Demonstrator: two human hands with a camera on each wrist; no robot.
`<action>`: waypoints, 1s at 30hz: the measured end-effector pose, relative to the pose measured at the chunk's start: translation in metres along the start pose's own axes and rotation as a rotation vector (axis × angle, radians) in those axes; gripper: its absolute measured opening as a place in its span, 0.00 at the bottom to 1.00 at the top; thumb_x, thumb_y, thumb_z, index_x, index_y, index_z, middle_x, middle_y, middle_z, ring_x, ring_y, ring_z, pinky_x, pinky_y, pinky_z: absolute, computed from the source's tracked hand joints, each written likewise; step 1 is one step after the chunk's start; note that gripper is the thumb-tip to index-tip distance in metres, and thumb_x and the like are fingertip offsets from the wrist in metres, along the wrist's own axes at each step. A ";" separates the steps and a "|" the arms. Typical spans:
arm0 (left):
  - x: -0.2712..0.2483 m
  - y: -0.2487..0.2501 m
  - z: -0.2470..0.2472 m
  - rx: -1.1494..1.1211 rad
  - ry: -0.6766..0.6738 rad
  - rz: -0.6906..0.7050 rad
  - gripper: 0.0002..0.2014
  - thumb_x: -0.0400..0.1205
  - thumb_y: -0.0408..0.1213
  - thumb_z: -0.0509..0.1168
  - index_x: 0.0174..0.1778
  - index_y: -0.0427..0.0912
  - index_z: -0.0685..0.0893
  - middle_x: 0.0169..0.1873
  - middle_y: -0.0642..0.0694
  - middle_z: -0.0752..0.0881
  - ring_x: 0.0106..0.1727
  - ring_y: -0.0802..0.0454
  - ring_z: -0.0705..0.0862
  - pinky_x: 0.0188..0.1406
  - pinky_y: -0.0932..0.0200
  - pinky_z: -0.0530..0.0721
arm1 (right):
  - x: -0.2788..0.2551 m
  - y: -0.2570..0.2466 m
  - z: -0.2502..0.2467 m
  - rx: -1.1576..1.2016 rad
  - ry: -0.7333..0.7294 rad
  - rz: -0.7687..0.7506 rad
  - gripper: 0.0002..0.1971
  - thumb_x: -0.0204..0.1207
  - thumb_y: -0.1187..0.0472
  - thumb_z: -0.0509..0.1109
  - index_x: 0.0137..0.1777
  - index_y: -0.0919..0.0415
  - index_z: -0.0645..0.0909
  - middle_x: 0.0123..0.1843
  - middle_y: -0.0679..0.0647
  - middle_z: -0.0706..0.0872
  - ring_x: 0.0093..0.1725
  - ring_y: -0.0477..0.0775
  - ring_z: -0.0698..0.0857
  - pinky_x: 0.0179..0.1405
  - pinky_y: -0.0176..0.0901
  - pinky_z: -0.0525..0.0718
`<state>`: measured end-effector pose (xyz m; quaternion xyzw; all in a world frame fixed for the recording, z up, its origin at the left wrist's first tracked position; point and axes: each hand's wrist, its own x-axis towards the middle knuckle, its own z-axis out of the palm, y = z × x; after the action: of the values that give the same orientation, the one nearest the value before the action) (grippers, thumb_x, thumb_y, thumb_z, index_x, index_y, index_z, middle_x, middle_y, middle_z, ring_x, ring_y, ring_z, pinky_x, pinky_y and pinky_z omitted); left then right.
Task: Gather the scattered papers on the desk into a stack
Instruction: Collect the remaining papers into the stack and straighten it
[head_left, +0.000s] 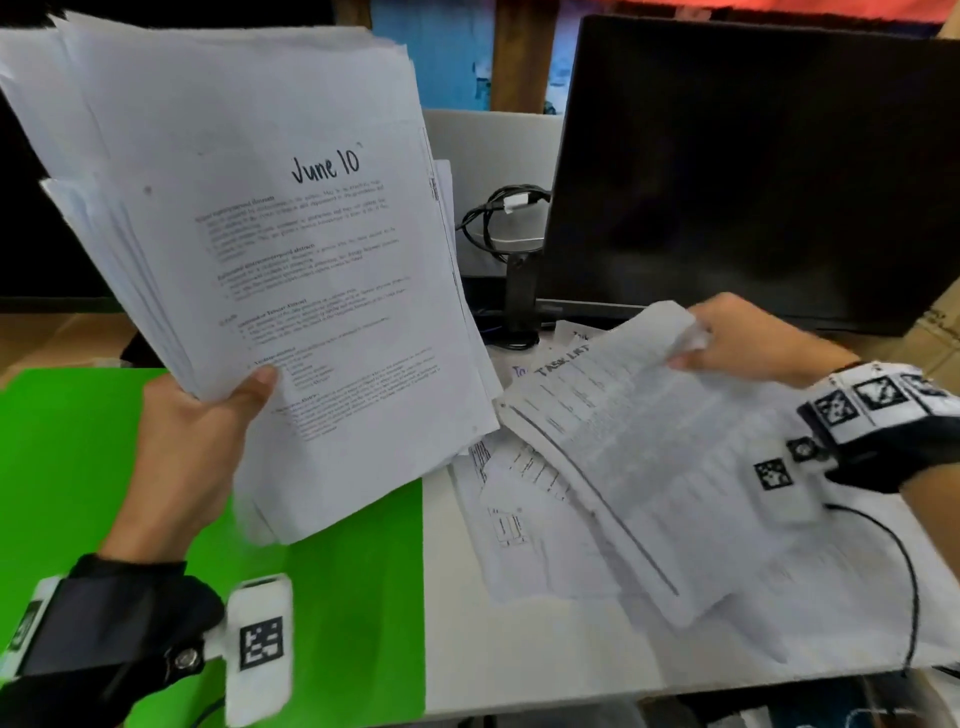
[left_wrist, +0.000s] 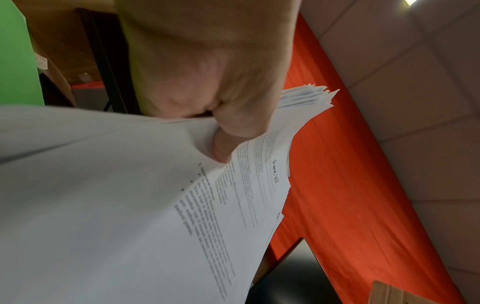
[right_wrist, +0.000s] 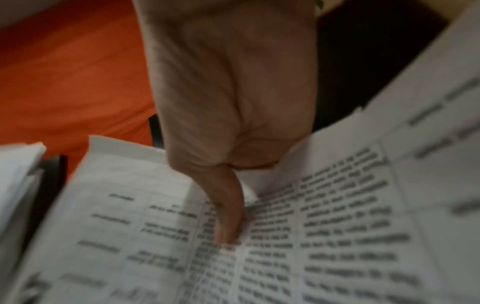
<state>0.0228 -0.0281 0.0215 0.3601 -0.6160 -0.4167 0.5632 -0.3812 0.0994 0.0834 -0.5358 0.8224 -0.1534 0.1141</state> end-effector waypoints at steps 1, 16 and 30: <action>0.001 -0.001 0.000 -0.007 0.000 -0.001 0.15 0.82 0.24 0.65 0.60 0.48 0.82 0.39 0.79 0.86 0.46 0.78 0.85 0.42 0.81 0.79 | 0.000 0.001 -0.020 -0.056 -0.041 -0.009 0.06 0.70 0.65 0.79 0.37 0.53 0.88 0.43 0.51 0.89 0.42 0.50 0.86 0.39 0.43 0.82; -0.005 -0.014 -0.005 -0.023 -0.023 -0.040 0.16 0.82 0.26 0.67 0.53 0.55 0.85 0.45 0.72 0.89 0.50 0.70 0.88 0.45 0.76 0.83 | 0.051 0.023 0.090 -0.449 -0.385 -0.034 0.36 0.61 0.58 0.84 0.68 0.54 0.71 0.64 0.52 0.79 0.61 0.57 0.81 0.62 0.55 0.82; -0.005 -0.027 0.008 -0.076 -0.015 -0.096 0.13 0.82 0.27 0.68 0.51 0.53 0.86 0.46 0.69 0.90 0.52 0.67 0.88 0.49 0.71 0.84 | 0.035 0.012 0.066 -0.420 -0.235 -0.283 0.20 0.73 0.73 0.65 0.62 0.54 0.79 0.42 0.43 0.84 0.47 0.51 0.83 0.50 0.40 0.75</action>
<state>0.0147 -0.0335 -0.0051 0.3644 -0.5859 -0.4692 0.5511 -0.3822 0.0631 0.0175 -0.6715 0.7342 0.0693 0.0728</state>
